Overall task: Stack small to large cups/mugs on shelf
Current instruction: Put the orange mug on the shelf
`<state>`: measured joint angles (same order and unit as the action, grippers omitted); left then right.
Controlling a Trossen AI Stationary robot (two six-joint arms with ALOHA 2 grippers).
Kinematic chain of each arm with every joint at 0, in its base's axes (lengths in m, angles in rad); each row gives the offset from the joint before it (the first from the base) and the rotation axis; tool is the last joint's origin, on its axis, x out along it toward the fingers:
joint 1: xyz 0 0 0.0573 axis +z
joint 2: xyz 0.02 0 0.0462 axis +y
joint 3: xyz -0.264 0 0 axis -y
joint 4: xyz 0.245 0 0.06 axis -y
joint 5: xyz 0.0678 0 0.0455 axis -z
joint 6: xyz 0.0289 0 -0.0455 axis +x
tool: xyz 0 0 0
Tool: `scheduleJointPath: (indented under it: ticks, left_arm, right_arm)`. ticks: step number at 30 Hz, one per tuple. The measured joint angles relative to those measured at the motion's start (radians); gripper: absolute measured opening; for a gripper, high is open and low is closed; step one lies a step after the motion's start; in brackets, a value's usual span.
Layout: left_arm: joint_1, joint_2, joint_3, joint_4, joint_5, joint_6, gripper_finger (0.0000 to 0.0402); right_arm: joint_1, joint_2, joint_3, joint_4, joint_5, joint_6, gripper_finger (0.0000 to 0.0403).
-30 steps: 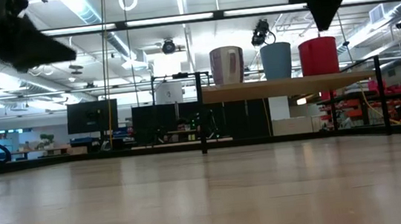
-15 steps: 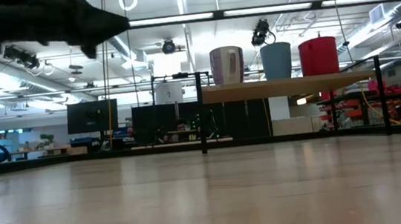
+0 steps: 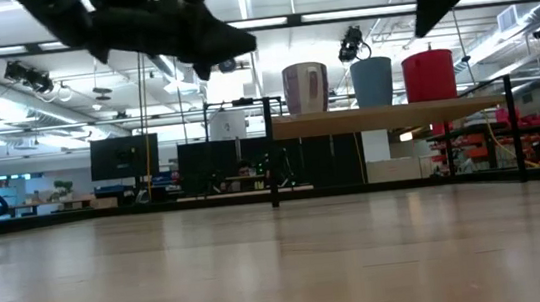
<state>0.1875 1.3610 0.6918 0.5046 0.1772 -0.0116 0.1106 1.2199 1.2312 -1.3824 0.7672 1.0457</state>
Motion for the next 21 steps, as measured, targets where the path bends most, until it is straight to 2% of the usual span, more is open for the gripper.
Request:
scheduleJointPath:
  ticks: [3,11,21]
  left_arm:
    - [0.002,0.042,0.039,-0.001,0.0,-0.001,0.0067]
    - [0.002,0.061,0.055,-0.007,0.0,0.005,0.0073]
    - [0.013,0.06,0.055,-0.029,0.001,0.009,0.0069]
  right_arm:
    - [-0.043,0.047,0.01,0.036,0.049,-0.051,0.0007]
    - [-0.165,0.131,0.013,0.17,0.043,-0.231,0.0003]
    - [-0.229,0.161,0.013,0.171,0.017,-0.256,0.0003]
